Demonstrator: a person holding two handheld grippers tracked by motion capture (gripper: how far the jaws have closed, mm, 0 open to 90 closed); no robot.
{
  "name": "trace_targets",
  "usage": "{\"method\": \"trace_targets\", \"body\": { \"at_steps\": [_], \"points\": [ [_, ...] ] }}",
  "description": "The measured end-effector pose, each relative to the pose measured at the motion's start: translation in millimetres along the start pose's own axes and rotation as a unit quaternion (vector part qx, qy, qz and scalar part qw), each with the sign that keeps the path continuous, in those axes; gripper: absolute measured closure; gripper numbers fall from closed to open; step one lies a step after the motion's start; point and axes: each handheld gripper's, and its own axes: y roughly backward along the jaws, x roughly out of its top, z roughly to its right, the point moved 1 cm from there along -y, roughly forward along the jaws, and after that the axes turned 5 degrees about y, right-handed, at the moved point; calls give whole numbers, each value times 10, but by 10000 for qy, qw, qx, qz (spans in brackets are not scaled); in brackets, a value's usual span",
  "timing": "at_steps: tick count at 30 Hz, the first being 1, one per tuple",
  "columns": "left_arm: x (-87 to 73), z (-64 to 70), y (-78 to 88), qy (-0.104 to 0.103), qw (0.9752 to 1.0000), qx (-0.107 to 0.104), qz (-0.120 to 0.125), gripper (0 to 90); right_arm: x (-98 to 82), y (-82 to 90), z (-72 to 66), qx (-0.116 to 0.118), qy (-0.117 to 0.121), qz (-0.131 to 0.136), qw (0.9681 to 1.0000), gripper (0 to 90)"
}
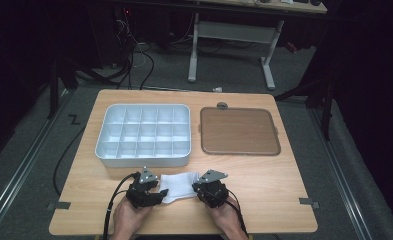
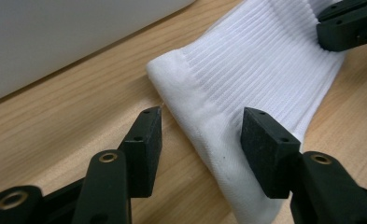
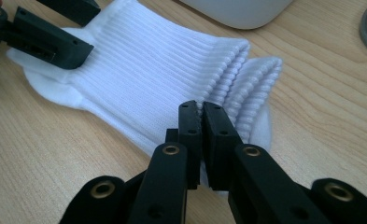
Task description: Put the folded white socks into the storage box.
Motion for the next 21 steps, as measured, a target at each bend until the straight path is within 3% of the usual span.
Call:
{"method": "trace_targets", "body": {
  "at_steps": [4,7,11,18,21],
  "points": [
    [56,-17,-46,13,10000,-2,-96,495,1,6,0,22,-5,7,10000,848],
    [101,-57,-50,148,9997,-149,-154,507,7,6,-8,50,41,38,10000,800],
    [146,-76,-45,291,9992,-110,-258,489,25,35,-32,97,29,39,9999,736],
    [341,-89,18,497,9987,-98,113,453,131,167,-76,61,125,238,9996,745],
    [387,-78,-14,585,9981,-142,132,450,183,167,-93,156,83,348,9992,786]
  ]
}}
